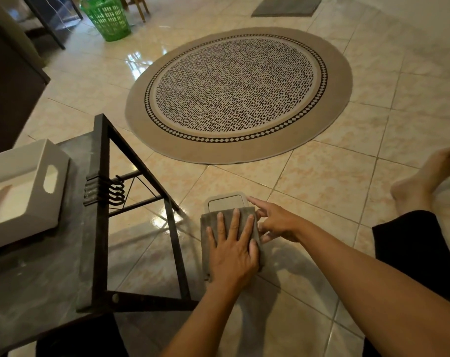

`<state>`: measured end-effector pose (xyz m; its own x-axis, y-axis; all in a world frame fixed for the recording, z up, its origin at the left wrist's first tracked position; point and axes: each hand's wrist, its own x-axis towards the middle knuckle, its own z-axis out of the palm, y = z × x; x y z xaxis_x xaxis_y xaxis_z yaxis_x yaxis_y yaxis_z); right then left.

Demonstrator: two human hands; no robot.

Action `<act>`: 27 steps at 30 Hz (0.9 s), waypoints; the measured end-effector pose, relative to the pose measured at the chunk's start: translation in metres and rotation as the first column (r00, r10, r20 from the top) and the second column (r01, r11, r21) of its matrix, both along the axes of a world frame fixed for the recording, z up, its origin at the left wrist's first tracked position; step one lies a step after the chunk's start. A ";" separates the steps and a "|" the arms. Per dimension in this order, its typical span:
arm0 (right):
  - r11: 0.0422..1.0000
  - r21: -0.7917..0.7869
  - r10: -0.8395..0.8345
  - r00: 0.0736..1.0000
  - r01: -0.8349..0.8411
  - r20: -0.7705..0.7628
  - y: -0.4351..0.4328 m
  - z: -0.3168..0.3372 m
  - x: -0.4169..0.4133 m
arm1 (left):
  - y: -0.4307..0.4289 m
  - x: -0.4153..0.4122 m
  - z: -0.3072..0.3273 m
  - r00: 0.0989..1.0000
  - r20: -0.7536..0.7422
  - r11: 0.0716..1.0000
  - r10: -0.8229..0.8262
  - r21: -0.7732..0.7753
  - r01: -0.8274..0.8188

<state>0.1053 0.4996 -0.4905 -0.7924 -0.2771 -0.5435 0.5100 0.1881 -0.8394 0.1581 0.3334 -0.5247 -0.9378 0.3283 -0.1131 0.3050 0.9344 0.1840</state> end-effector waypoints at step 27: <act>1.000 0.003 -0.020 0.999 0.020 -0.039 0.005 -0.004 -0.022 | -0.009 -0.062 0.008 0.998 -0.020 0.998 0.067 -0.001 -0.067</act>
